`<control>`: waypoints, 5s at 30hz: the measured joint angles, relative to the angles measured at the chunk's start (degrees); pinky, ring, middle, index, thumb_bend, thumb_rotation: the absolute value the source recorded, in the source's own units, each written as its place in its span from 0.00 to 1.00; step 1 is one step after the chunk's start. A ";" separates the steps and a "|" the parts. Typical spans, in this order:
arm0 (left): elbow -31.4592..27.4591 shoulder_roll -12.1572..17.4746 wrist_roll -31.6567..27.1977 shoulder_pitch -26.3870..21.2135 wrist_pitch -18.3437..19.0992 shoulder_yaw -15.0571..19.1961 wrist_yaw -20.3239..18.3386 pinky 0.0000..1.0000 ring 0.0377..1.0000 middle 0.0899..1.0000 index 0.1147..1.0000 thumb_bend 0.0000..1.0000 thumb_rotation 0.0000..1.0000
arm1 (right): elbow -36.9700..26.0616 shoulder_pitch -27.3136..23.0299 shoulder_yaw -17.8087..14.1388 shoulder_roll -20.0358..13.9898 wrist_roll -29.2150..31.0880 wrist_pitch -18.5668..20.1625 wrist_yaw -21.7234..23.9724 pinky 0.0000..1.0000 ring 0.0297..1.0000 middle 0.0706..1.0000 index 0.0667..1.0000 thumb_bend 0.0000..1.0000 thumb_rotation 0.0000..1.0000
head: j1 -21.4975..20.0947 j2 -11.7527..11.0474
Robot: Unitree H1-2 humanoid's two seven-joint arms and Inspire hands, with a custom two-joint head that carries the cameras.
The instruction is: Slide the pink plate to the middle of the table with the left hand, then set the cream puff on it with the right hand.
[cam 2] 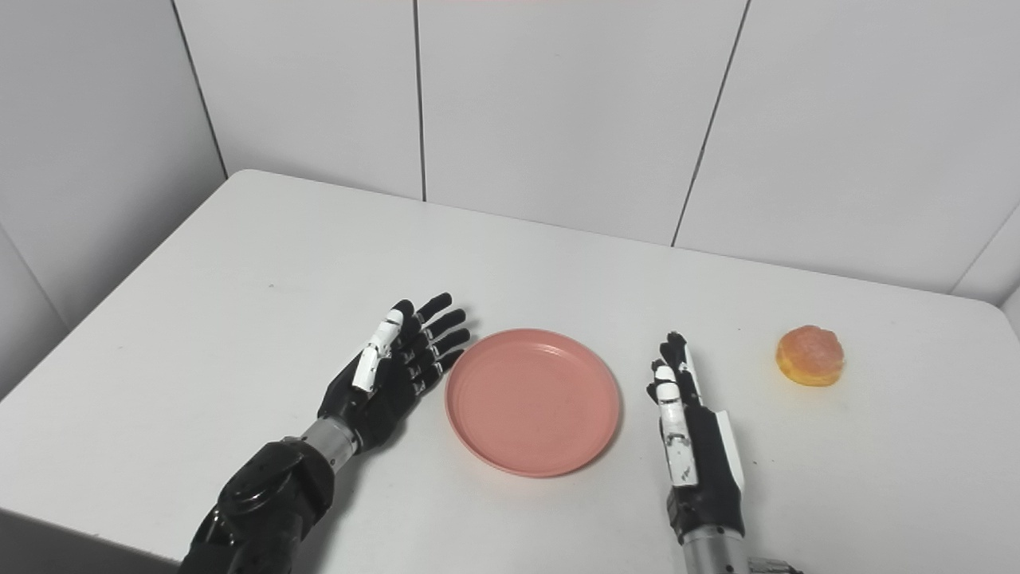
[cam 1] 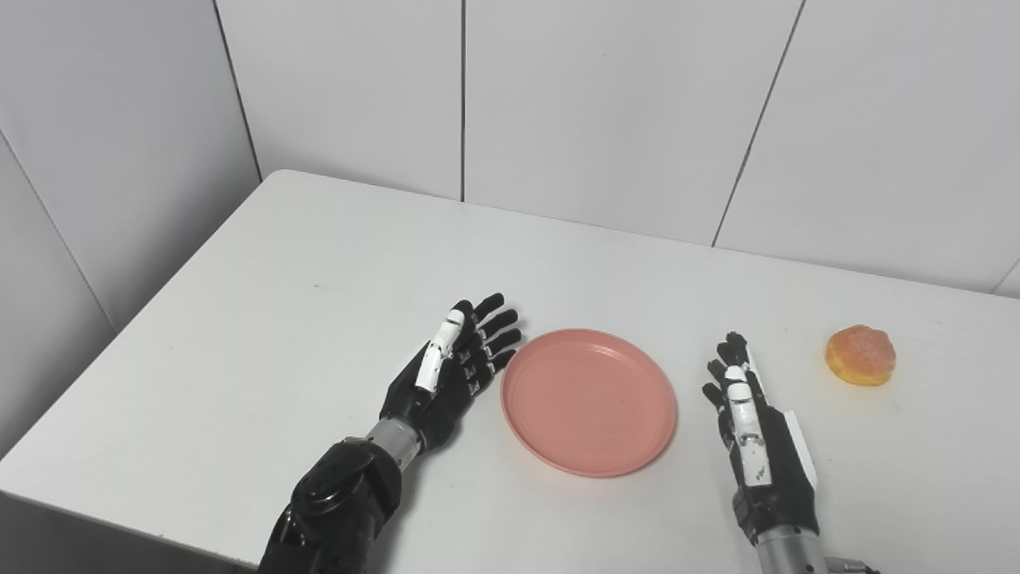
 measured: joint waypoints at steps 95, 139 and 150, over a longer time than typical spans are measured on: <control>2.46 -1.02 12.96 7.07 -22.05 -1.91 0.55 0.92 0.90 0.89 0.88 0.40 1.00 | 6.90 -22.87 -2.45 -24.86 -37.03 15.32 7.30 0.75 0.87 0.93 0.91 0.80 0.40 | -25.23 -7.29; 1.41 -0.88 12.92 7.68 -21.15 -1.97 0.55 0.92 0.89 0.89 0.88 0.44 1.00 | 30.84 -29.81 3.68 -25.20 -35.01 15.26 4.51 0.76 0.87 0.90 0.88 0.86 0.46 | -25.49 -4.57; 0.37 -0.88 11.92 8.61 -20.60 -1.91 0.53 0.92 0.89 0.89 0.87 0.44 1.00 | 34.80 -30.80 4.49 -25.31 -34.09 14.51 3.36 0.80 0.89 0.92 0.89 0.86 0.47 | -25.05 -4.04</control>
